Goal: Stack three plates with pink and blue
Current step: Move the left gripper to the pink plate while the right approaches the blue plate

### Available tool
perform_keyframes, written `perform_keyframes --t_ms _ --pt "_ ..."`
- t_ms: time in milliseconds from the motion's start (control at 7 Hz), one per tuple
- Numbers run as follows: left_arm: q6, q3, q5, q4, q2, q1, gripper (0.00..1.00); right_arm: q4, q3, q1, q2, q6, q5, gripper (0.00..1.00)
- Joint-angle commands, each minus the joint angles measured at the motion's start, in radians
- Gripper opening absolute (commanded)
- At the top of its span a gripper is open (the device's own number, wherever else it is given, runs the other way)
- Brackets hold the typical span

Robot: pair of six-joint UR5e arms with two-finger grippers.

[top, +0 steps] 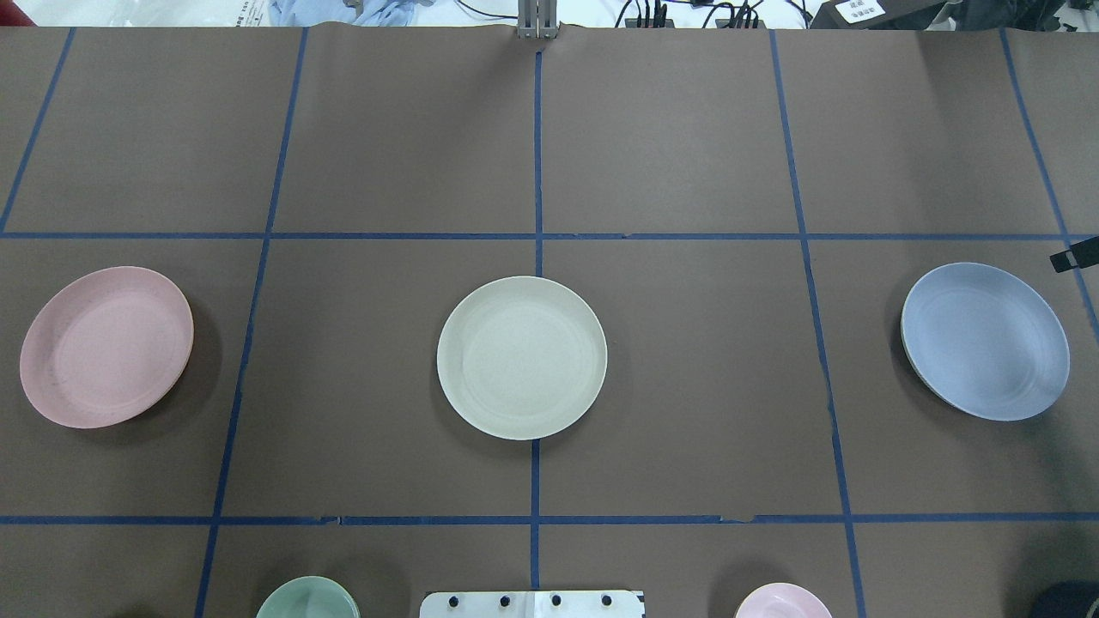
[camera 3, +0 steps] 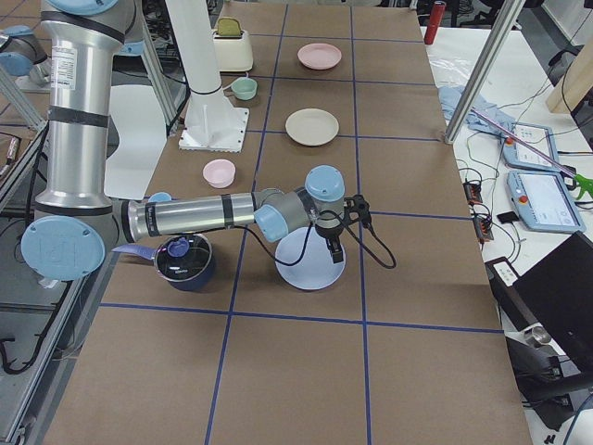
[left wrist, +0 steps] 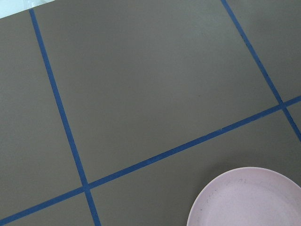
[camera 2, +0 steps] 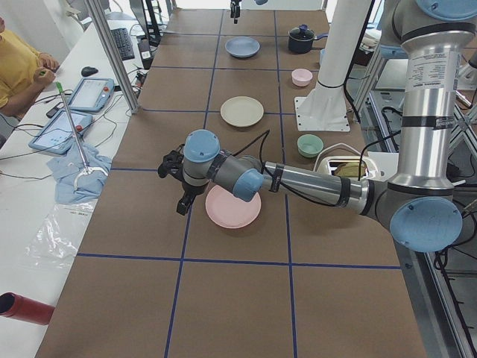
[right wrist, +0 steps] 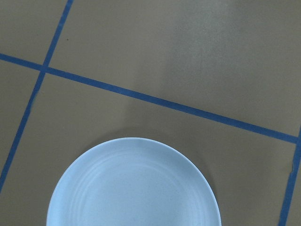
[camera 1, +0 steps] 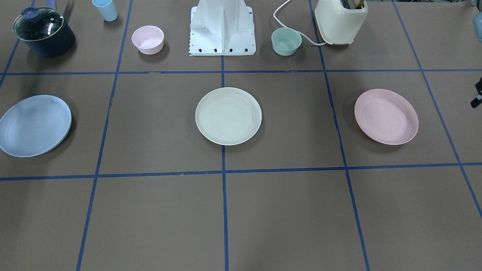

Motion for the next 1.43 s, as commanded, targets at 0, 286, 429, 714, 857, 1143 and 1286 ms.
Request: perform_keyframes --t_ms 0,286,429,714,857,1143,1286 --pt "-0.003 -0.047 -0.012 0.008 0.006 0.0 1.0 -0.001 -0.001 0.001 -0.01 0.0 -0.01 1.0" --pt "0.0 -0.044 -0.008 0.003 0.032 0.0 1.0 0.001 -0.053 -0.001 -0.018 0.002 -0.011 1.0" --pt "0.0 -0.037 -0.008 -0.001 0.039 0.0 1.0 0.062 -0.097 -0.001 -0.016 0.002 -0.01 1.0" --pt "0.0 -0.041 -0.014 -0.004 0.039 0.0 1.0 0.246 -0.195 -0.013 -0.03 0.012 -0.004 1.0" --pt "0.0 -0.04 -0.014 -0.006 0.039 0.001 1.0 0.271 -0.215 -0.015 -0.03 0.028 0.002 1.0" --pt "0.0 -0.028 -0.016 -0.007 0.039 0.001 1.0 0.272 -0.313 -0.022 -0.016 0.026 0.004 1.0" --pt "-0.002 -0.028 -0.016 -0.006 0.039 0.001 1.0 0.269 -0.334 -0.036 0.013 0.028 -0.002 1.0"
